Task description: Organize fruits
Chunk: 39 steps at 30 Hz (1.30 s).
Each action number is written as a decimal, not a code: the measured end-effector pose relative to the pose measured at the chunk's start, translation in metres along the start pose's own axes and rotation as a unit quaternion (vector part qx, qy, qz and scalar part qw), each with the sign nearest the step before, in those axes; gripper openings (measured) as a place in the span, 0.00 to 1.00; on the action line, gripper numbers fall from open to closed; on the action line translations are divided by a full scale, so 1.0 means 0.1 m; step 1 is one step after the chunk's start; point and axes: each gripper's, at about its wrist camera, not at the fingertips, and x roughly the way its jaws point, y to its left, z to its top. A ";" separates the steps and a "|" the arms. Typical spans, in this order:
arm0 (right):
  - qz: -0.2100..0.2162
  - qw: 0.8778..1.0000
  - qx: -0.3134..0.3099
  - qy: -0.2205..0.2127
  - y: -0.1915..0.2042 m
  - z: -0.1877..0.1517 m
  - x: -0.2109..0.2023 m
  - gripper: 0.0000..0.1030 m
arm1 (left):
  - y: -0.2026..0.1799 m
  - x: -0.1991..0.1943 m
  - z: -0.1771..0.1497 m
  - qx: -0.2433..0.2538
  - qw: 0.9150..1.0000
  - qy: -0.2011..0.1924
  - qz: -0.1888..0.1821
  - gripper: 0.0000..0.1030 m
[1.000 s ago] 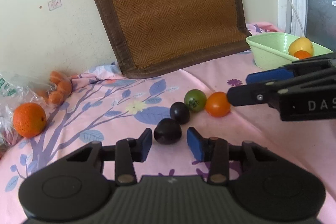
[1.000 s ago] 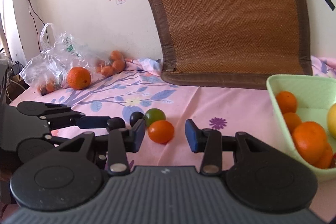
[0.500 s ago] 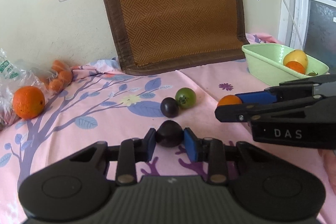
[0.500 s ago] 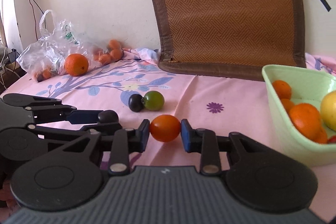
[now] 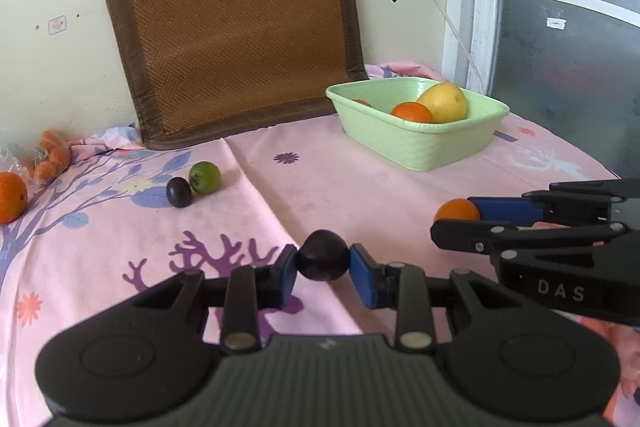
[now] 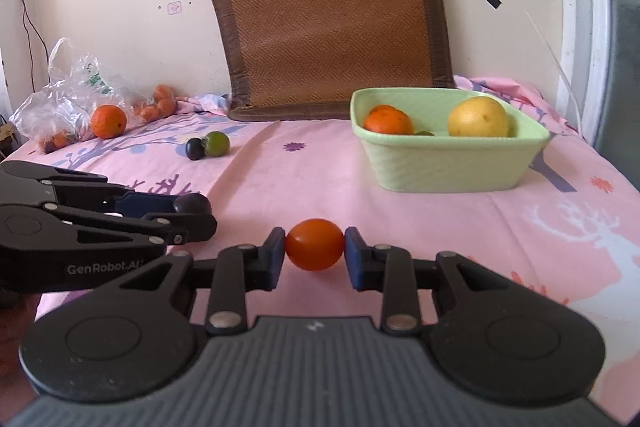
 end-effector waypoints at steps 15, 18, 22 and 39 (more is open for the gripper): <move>0.009 1.000 -0.001 0.014 -0.01 -0.10 0.02 0.59 | -0.12 0.06 -0.09 0.012 0.999 0.003 0.039 0.42; 0.010 1.000 0.000 0.014 -0.01 -0.11 0.02 0.59 | -0.12 0.06 -0.09 0.014 0.999 0.002 0.040 0.43; 0.010 1.000 -0.001 0.014 -0.01 -0.11 0.02 0.59 | -0.12 0.06 -0.10 0.013 0.999 0.002 0.040 0.43; 0.005 1.000 -0.007 0.014 -0.01 -0.12 0.02 0.60 | -0.10 0.05 -0.11 0.009 0.999 0.001 0.042 0.46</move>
